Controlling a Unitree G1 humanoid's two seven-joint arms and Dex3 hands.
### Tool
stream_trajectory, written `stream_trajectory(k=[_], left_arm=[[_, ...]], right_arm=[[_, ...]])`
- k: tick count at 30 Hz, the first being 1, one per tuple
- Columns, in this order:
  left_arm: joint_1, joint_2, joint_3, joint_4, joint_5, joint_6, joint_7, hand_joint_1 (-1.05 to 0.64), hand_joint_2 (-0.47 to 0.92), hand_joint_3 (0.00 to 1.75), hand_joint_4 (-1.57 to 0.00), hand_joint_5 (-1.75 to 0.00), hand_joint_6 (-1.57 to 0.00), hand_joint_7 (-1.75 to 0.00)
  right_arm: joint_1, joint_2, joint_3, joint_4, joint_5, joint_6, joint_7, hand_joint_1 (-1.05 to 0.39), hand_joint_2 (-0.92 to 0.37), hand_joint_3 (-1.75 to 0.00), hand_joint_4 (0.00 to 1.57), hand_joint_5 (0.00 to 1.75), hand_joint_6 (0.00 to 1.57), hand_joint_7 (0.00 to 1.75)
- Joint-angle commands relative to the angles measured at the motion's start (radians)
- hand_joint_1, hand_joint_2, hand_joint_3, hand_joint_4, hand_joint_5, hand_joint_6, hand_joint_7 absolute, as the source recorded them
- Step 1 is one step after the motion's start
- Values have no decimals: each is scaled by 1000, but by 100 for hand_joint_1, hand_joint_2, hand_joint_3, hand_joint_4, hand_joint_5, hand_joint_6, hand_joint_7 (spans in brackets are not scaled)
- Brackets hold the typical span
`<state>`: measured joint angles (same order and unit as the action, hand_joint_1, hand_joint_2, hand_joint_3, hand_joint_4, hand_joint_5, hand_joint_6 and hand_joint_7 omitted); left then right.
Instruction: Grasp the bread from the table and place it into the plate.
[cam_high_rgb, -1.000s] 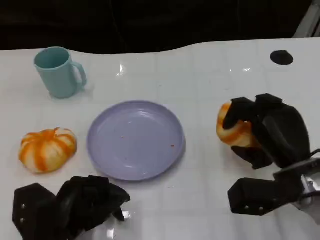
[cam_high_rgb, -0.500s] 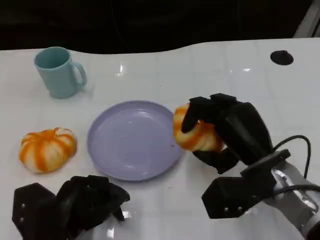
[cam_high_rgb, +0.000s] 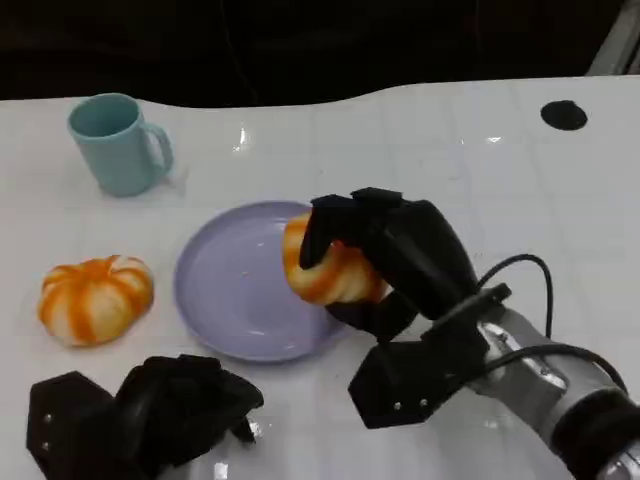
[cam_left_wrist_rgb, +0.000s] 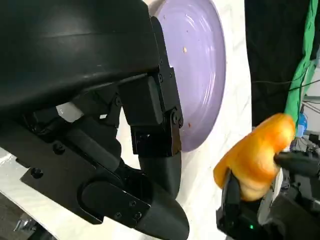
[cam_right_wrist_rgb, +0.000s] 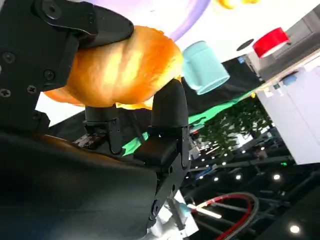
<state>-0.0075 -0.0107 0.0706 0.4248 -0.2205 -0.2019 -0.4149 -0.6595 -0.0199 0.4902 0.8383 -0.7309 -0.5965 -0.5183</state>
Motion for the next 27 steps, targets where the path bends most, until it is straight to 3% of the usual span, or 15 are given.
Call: stream_trajectory(k=[1,8,11,15,17,18,19,21,22,24,27], left_arm=[[21,8,-4,-6,3,13,7,-105,67,18,-89,-151,-153,-38],[25,8,-6,-16,5,21,11,-105,66,17,-89,-151,-153,-38],[27,7,-8,-19,5,19,10,-105,66,18,-89,-151,-153,-37],[29,6,-12,-23,7,17,13,-105,66,18,-89,-151,-153,-37],[29,6,-14,-21,7,14,13,-105,67,18,-89,-151,-153,-37],[30,7,-14,-20,9,13,13,-105,67,18,-89,-150,-153,-37],[30,7,-15,-21,10,13,15,-105,67,18,-89,-150,-153,-37],[30,7,-17,-22,13,12,16,-105,67,18,-89,-150,-153,-37],[30,6,-16,-23,11,15,16,-105,67,19,-89,-151,-153,-37],[27,5,-15,-19,10,10,16,-105,67,18,-89,-151,-153,-37],[26,3,-15,-19,13,12,22,-105,67,18,-90,-151,-154,-37]], right_arm=[[-64,34,9,74,-2,5,-36,-10,-33,-132,95,175,78,159],[-120,91,21,179,2,9,-66,-13,-39,-127,90,175,82,139],[-132,104,28,211,3,7,-69,-13,-41,-123,85,167,82,122],[-142,109,33,230,21,30,6,-16,-50,-90,69,127,72,78],[-144,105,37,225,25,54,66,-24,-59,-69,39,81,55,43],[-145,102,42,220,23,66,93,-26,-63,-61,34,69,54,31],[-146,98,46,214,20,76,118,-34,-72,-45,19,57,43,17],[-147,89,53,200,19,94,180,-44,-86,-21,5,48,30,6],[-146,83,55,193,22,95,216,-50,-90,-20,2,30,20,4],[-141,71,54,174,33,100,286,-56,-91,-22,0,11,10,2],[-120,54,48,134,46,109,356,-64,-92,-24,0,1,5,0]])
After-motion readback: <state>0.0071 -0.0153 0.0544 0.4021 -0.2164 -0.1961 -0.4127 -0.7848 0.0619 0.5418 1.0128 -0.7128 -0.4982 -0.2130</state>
